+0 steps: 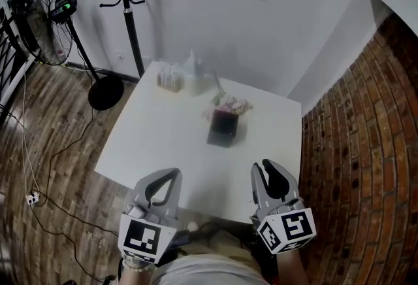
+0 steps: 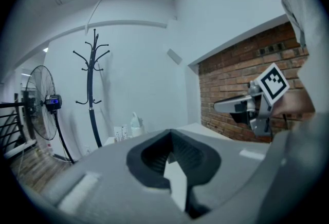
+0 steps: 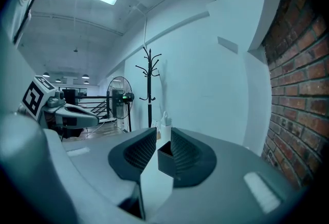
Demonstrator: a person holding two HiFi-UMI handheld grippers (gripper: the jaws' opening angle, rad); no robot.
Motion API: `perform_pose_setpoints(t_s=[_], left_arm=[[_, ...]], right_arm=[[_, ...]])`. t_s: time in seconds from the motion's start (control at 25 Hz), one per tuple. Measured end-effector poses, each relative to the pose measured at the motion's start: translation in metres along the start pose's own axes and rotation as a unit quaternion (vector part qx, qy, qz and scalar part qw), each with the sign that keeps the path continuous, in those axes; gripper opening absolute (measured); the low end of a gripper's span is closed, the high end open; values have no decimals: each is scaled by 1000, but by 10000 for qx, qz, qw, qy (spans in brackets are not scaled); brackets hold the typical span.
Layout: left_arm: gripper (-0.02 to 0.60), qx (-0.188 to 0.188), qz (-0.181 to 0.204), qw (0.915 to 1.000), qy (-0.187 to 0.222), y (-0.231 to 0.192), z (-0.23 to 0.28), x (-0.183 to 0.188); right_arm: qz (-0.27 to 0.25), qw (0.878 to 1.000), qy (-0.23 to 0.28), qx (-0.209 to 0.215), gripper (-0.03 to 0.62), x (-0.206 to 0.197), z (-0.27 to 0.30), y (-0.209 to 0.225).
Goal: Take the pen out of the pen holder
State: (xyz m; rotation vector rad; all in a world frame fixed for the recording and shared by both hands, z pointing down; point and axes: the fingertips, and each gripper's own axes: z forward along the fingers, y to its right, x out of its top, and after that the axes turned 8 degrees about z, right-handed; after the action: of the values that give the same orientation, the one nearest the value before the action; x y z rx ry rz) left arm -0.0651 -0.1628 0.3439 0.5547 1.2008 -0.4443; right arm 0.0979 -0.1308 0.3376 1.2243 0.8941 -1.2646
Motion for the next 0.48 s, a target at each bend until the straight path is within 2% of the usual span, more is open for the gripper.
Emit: perform_pose_setpoints(t_s=[0.48], left_arm=[[-8, 116, -84, 9999, -76, -10, 5, -4]], right_arm=[[-58, 9998, -135, 92, 75, -4, 20, 4]])
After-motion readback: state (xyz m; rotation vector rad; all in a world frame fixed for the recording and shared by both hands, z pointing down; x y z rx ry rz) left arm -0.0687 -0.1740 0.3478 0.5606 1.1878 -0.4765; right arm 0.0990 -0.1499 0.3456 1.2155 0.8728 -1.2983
